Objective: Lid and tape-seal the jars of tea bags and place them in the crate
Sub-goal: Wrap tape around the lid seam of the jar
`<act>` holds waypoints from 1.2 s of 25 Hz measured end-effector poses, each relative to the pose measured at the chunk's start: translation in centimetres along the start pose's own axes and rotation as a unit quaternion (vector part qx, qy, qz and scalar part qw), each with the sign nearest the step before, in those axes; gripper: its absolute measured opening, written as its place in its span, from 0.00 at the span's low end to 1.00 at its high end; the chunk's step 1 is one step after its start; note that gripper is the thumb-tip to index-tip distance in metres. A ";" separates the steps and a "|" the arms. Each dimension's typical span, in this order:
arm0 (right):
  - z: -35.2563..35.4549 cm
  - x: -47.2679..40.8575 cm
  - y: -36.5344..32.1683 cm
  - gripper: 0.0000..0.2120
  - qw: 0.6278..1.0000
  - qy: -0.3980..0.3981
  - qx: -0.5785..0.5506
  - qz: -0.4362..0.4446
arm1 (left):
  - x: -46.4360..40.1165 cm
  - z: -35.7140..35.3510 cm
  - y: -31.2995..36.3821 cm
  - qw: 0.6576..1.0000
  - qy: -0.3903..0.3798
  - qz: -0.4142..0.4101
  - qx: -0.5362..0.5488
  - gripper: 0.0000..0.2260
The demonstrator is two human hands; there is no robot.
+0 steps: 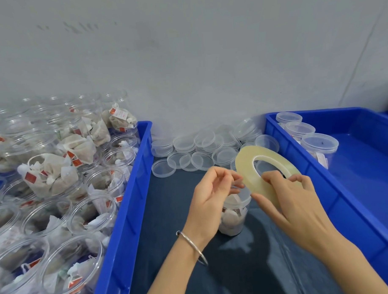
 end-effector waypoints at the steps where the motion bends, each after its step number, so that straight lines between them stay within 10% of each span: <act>1: 0.1 0.1 0.0 0.21 1.000 -0.004 0.004 0.001 | 0.0 -0.1 0.1 1.000 -0.004 0.008 0.030 0.07; 13: 1.9 0.6 -1.1 0.27 0.998 -0.037 -0.044 -0.028 | 1.0 1.3 3.9 0.973 0.135 -0.124 -0.139 0.09; 21: 0.1 3.6 0.9 0.23 0.987 -0.094 0.131 -0.004 | 5.1 4.0 -4.5 0.980 0.183 0.075 0.025 0.07; 30: -1.7 3.3 1.1 0.21 0.980 -0.011 0.198 -0.004 | 4.9 4.5 -6.2 0.975 0.222 0.032 -0.009 0.13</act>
Point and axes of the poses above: each hand's wrist, its own x-axis away from the middle knuckle, its own z-axis out of the back of the hand, y = z × x, the point moved 6 cm from there along -x, towards the middle knuckle, and after that the axes turned 1 degree about x, right-handed, at the moved point
